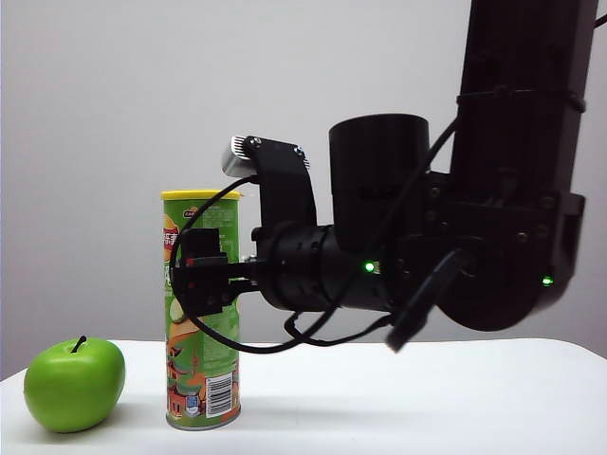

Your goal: Pick up the green bucket of chips from the desk, place it near the apple, and finally stand it up.

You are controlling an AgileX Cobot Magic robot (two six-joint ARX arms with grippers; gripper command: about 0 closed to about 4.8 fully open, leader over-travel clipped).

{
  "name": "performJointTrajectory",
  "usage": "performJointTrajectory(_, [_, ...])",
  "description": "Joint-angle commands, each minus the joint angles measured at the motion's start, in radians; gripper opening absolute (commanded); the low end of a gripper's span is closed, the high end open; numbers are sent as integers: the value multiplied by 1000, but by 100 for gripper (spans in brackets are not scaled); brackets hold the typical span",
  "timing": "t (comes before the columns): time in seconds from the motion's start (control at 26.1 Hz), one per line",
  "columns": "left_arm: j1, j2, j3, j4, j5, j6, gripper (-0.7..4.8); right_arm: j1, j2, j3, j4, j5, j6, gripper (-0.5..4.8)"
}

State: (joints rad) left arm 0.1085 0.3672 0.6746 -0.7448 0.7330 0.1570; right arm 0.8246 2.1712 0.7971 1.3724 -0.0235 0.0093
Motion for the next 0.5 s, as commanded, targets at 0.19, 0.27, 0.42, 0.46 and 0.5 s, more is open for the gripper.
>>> performJointTrajectory(0.19, [1,-1,1,6,8,14,-5,4,-138,-146,16,-5,70,479])
performJointTrajectory(0.27, [1,-1,1,6,5,26,-5,4,-246,-232,14,-5,126,435])
performJointTrajectory(0.42, [1,0,1,33,3,27,-5,-8,-548,-383,-94,2,126,79])
performJointTrajectory(0.46, [1,0,1,48,1,29,-5,-18,-666,-408,-208,2,126,80])
performJointTrajectory(0.5, [1,0,1,57,-6,26,-5,-26,-741,-416,-296,2,126,79])
